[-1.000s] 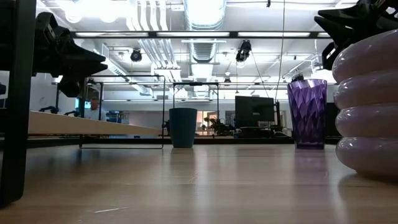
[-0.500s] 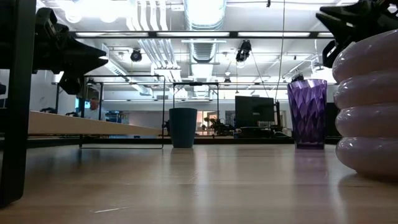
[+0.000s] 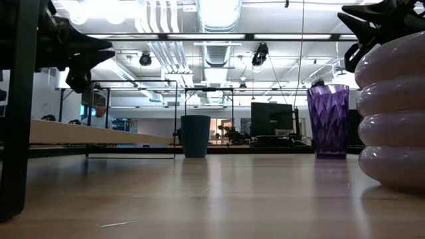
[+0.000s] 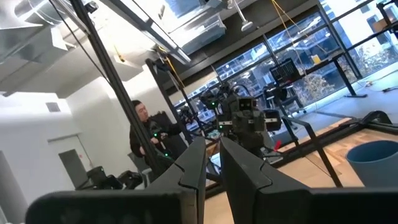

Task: Stack small to large cups/mugs on shelf
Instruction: Put the blue cup on the shelf

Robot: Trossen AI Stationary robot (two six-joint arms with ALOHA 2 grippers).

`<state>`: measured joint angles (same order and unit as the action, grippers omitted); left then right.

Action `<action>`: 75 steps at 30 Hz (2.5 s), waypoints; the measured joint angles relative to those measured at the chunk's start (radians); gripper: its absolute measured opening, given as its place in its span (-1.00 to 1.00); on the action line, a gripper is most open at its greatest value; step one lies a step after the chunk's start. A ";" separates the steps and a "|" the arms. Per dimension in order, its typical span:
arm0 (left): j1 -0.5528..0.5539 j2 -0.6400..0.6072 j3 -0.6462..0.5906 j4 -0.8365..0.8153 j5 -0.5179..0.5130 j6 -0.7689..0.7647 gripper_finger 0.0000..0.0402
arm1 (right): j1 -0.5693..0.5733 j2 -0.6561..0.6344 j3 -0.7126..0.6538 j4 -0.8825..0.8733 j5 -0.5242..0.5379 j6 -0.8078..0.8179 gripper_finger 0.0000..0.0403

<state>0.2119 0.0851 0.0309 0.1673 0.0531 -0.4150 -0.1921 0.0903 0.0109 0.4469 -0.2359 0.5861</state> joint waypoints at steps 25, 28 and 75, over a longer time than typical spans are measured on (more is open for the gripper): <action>0.000 0.619 0.846 -0.302 0.118 0.291 -0.58 | 0.000 0.288 0.791 -0.663 -0.035 -0.352 -0.79; 0.000 0.692 0.918 -0.301 0.118 0.291 -0.58 | 0.000 0.383 0.959 -0.741 -0.035 -0.486 -0.79; 0.042 1.429 1.756 -0.715 -0.016 0.578 -0.58 | 0.000 0.942 1.590 -1.443 0.465 -0.516 -0.79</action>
<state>0.2543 1.5145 1.7866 -0.5479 0.0372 0.1632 -0.1921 1.0319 1.6011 -0.9958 0.2292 0.0704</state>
